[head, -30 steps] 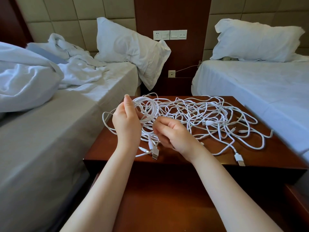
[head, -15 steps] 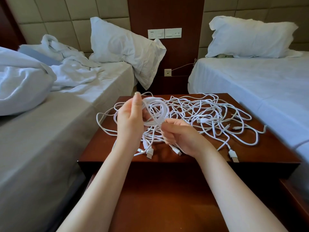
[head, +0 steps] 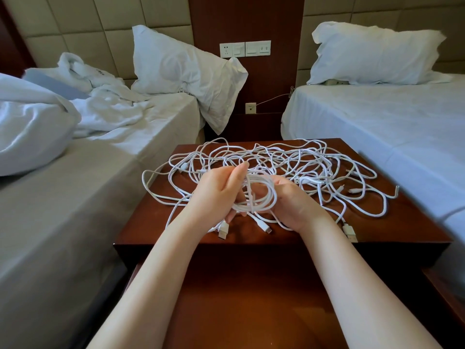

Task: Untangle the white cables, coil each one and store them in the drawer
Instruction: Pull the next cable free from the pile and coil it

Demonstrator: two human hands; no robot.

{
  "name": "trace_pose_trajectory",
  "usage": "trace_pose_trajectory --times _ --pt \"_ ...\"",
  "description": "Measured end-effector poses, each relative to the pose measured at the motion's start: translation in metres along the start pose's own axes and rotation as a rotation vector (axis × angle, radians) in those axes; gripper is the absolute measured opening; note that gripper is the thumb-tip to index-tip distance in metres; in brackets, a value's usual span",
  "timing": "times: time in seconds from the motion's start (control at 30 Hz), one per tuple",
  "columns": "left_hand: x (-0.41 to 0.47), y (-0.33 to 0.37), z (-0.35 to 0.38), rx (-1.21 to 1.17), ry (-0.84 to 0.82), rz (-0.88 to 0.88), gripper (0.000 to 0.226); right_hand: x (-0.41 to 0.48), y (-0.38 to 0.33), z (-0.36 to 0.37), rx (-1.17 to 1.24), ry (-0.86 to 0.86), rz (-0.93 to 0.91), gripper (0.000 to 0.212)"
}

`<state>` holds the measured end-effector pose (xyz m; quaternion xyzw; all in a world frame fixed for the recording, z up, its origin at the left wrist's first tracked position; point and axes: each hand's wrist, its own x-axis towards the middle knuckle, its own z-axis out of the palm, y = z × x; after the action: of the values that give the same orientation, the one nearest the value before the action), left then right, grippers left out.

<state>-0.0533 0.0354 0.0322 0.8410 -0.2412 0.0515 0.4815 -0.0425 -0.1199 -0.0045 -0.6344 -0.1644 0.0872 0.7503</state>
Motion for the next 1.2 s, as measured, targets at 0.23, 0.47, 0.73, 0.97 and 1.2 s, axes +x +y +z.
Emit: trace_pose_trajectory --times 0.23,0.47,0.73,0.97,1.2 --pt "-0.003 0.007 0.003 -0.150 -0.073 -0.049 0.052 0.001 0.000 -0.005 -0.027 0.035 -0.014 0.022" --pt "-0.009 0.013 0.011 -0.093 -0.268 -0.029 0.043 -0.003 -0.010 -0.007 0.072 0.100 0.011 0.018" --pt "-0.007 0.008 0.009 -0.003 -0.317 -0.085 0.049 -0.005 -0.019 -0.007 -0.124 0.201 -0.112 0.036" --pt "-0.002 0.001 0.010 -0.091 -0.255 -0.173 0.041 0.000 -0.018 0.007 -0.378 0.367 -0.176 0.038" --pt "-0.001 -0.006 0.005 -0.151 -0.264 -0.226 0.050 0.005 -0.006 0.020 -0.711 0.566 -0.431 0.034"
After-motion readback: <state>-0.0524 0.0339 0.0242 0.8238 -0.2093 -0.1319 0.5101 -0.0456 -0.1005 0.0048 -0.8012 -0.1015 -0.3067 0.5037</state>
